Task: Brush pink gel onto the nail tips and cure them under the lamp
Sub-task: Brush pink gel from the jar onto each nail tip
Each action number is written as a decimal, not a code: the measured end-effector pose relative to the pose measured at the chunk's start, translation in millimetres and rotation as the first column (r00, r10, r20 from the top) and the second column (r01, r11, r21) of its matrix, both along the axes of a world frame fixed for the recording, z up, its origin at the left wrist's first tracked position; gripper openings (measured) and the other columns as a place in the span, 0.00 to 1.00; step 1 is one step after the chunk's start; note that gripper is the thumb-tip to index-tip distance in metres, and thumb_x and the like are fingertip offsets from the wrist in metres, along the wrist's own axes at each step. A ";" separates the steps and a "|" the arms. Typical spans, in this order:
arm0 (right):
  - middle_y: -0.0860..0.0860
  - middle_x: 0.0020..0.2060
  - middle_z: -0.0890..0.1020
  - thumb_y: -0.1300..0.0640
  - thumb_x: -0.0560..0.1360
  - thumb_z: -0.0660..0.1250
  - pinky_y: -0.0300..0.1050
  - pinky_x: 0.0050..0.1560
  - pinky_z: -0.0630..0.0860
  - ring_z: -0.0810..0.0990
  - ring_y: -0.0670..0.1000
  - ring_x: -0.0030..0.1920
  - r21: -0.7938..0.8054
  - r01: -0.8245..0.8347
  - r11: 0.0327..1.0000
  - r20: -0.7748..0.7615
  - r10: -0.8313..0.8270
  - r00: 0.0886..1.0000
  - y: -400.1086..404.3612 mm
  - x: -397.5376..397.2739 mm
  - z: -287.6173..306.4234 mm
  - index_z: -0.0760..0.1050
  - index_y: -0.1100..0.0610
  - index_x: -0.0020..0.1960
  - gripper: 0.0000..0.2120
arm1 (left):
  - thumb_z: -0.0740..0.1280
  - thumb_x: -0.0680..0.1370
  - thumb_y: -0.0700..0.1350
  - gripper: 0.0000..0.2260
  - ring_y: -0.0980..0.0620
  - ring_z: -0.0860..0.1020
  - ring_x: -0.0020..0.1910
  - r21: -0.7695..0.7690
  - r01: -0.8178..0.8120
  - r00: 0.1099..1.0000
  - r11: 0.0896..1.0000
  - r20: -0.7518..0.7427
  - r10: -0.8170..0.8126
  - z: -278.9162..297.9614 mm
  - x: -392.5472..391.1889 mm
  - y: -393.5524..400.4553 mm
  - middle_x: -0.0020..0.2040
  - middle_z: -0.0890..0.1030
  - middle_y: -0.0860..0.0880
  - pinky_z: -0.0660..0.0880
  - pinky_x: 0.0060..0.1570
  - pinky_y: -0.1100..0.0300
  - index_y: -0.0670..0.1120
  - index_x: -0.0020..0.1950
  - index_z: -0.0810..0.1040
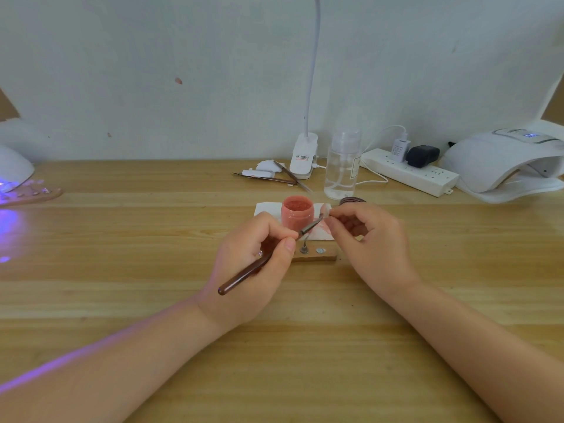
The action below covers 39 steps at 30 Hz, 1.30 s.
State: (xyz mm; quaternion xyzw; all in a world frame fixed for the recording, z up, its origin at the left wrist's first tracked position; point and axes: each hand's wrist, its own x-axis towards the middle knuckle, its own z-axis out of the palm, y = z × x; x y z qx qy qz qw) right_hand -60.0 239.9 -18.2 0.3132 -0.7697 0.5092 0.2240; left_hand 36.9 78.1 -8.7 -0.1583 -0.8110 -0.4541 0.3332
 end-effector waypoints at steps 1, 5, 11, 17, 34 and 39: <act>0.42 0.36 0.80 0.62 0.72 0.72 0.30 0.38 0.74 0.77 0.42 0.37 -0.002 0.001 1.000 0.007 -0.001 1.000 0.1 0.0 0.0 0.78 0.45 0.44 0.11 | 0.61 0.75 0.46 0.04 0.63 0.72 0.31 -0.005 0.008 1.000 1.000 -0.008 -0.008 0.0 0.3 -0.4 0.35 0.75 0.52 0.65 0.34 0.75 0.49 0.42 0.74; 0.44 0.36 0.81 0.61 0.73 0.71 0.35 0.38 0.75 0.78 0.43 0.37 -0.021 0.011 1.000 0.047 -0.010 0.999 0.7 -0.9 0.7 0.78 0.45 0.44 0.11 | 0.61 0.75 0.45 0.03 0.61 0.72 0.31 0.003 0.004 0.999 1.000 -0.052 -0.004 0.5 1.2 -1.1 0.32 0.74 0.55 0.67 0.34 0.72 0.52 0.42 0.73; 0.42 0.38 0.81 0.61 0.72 0.72 0.40 0.40 0.76 0.79 0.43 0.39 -0.015 0.008 1.000 0.053 -0.007 0.999 0.3 0.2 1.8 0.78 0.44 0.45 0.11 | 0.67 0.75 0.42 0.07 0.67 0.77 0.36 0.063 -0.056 0.998 0.996 -0.023 0.057 3.4 0.3 5.5 0.39 0.80 0.65 0.68 0.39 0.77 0.54 0.47 0.76; 0.46 0.37 0.81 0.62 0.71 0.73 0.41 0.38 0.76 0.78 0.44 0.37 -0.016 0.023 1.000 0.012 -0.023 1.000 -0.6 0.7 -0.1 0.80 0.48 0.44 0.09 | 0.67 0.74 0.41 0.08 0.67 0.77 0.39 0.035 -0.068 0.997 0.997 -0.023 0.069 2.7 -0.5 6.6 0.39 0.80 0.63 0.69 0.41 0.76 0.53 0.48 0.78; 0.45 0.36 0.81 0.61 0.72 0.72 0.27 0.36 0.70 0.77 0.43 0.38 0.022 0.052 0.998 -0.009 -0.051 0.999 0.0 -1.0 -1.8 0.81 0.51 0.44 0.06 | 0.64 0.73 0.43 0.04 0.58 0.75 0.34 -0.010 -0.028 0.999 1.000 -0.041 0.028 2.7 3.2 3.3 0.34 0.78 0.52 0.69 0.37 0.72 0.44 0.41 0.78; 0.45 0.37 0.81 0.61 0.72 0.72 0.33 0.37 0.75 0.78 0.43 0.38 0.013 0.042 0.999 0.003 -0.042 0.999 0.2 0.6 -0.2 0.80 0.49 0.45 0.08 | 0.66 0.75 0.44 0.03 0.64 0.75 0.34 0.053 -0.066 0.997 0.996 -0.035 0.068 4.5 2.9 5.4 0.36 0.78 0.62 0.67 0.37 0.75 0.52 0.44 0.76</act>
